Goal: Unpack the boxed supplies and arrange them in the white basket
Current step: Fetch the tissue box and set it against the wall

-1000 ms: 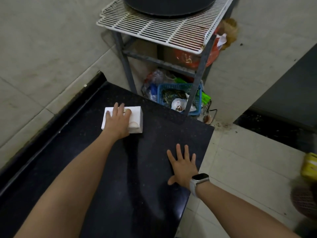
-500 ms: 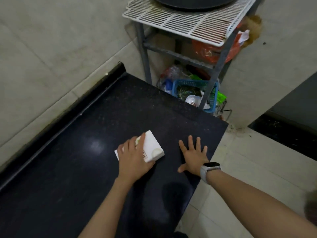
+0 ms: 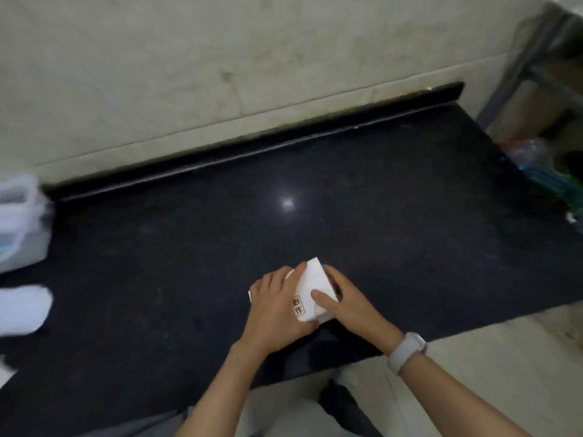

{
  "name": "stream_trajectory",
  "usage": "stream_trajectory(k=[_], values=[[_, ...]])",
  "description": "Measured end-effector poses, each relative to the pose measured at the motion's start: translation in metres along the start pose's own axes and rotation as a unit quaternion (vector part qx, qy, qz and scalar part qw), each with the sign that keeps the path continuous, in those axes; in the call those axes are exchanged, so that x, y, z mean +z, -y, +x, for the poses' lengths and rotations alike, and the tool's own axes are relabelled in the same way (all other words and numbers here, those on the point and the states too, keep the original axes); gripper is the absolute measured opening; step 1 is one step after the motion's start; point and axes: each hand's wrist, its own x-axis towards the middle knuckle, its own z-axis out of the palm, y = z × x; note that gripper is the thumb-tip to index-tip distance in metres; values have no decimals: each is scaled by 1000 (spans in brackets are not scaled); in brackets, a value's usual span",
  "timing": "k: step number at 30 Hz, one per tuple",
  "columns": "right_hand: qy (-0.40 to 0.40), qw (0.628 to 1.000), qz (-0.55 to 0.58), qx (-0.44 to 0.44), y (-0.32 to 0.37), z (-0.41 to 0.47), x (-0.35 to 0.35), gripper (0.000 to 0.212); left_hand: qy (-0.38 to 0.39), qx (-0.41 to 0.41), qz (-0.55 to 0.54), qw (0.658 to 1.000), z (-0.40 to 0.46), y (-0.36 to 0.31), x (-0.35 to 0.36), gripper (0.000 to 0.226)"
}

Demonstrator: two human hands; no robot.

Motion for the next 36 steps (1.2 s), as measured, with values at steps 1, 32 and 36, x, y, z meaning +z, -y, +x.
stream_trajectory(k=[1, 32, 36], values=[[36, 999, -8, 11, 5, 1, 25, 61, -18, -14, 8, 1000, -24, 17, -11, 94], [304, 951, -15, -51, 141, 31, 761, 54, -348, -600, -191, 695, -538, 448, -191, 48], [284, 953, -88, -50, 165, 86, 846, 55, -279, -636, -224, 684, -522, 519, -217, 52]])
